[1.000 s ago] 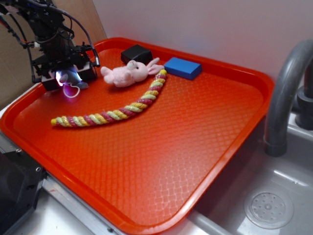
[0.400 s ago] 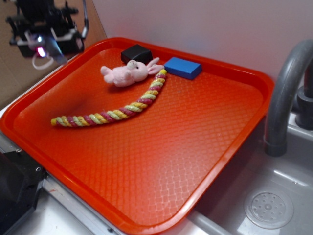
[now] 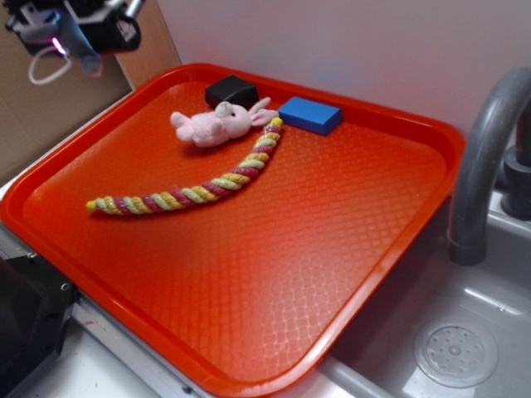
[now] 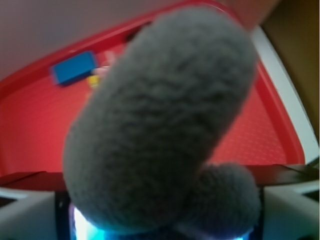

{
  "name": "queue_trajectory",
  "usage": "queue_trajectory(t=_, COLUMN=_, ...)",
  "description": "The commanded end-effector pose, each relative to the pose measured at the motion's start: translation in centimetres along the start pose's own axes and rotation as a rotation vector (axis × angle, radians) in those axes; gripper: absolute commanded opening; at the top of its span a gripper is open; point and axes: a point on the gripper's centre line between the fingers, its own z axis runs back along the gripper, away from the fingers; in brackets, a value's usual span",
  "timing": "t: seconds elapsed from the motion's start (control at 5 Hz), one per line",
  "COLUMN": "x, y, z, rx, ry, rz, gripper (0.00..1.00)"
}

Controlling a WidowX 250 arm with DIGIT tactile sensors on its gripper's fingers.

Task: Grab the gray animal.

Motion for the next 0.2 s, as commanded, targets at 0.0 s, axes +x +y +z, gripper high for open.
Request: queue_trajectory(t=0.0, x=0.97, y=1.57, z=3.99, rx=-0.034, ry=-0.042, rz=-0.076, gripper=0.00)
